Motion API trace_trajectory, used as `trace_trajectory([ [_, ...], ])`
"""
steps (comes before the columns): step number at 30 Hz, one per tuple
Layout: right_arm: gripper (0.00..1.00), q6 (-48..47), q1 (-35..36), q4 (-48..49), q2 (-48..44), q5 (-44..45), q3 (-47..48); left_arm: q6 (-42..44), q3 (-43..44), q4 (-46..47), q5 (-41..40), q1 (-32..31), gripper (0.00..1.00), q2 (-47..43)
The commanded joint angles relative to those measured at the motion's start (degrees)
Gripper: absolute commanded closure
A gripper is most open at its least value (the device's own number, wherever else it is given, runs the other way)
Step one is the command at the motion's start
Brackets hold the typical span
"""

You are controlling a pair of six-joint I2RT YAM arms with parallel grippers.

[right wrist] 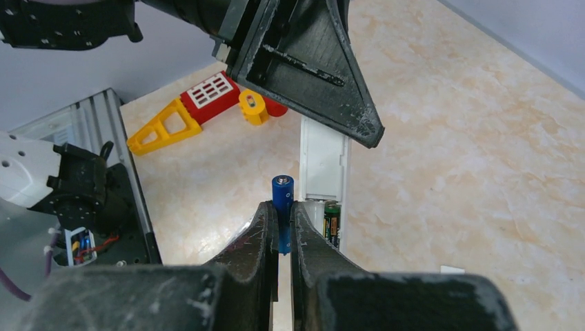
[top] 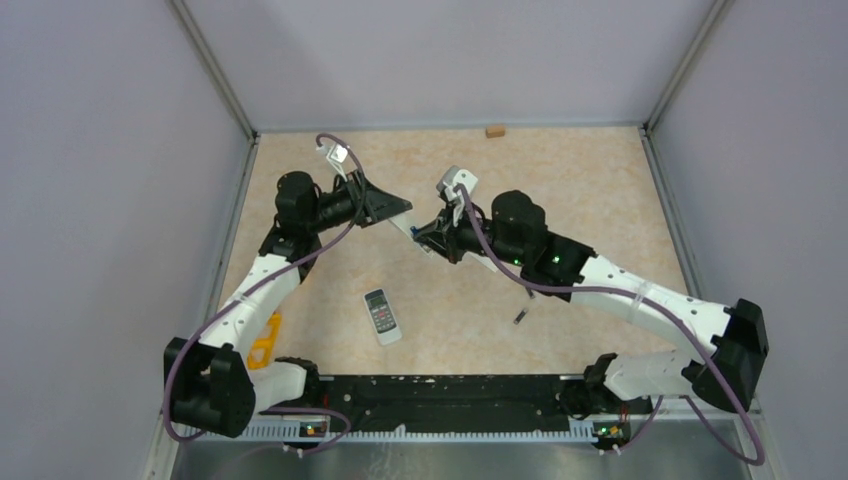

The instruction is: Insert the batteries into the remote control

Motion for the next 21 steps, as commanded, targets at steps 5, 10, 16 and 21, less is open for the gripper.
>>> trace_trajectory([
  [5, 1.0, -6.18, 2.74, 1.05, 0.62, 6.1, 1.84, -4.19, 2.78, 5.77, 2.81, -0.04, 1.0, 0.08],
  [10, 1.0, -7.53, 3.06, 0.51, 0.85, 6.95, 1.64, -4.63, 2.85, 6.15, 3.43, 0.02, 1.0, -0.08],
  [16, 1.0, -9.22, 3.55, 0.06, 1.27, 6.86, 1.26, -5.89, 2.85, 6.82, 4.13, 0.05, 1.0, -0.1],
  [21, 1.0, -10.47, 3.94, -2.49, 1.59, 6.69, 1.56, -7.89, 3.31, 7.36, 4.92, 0.01, 1.0, -0.06],
])
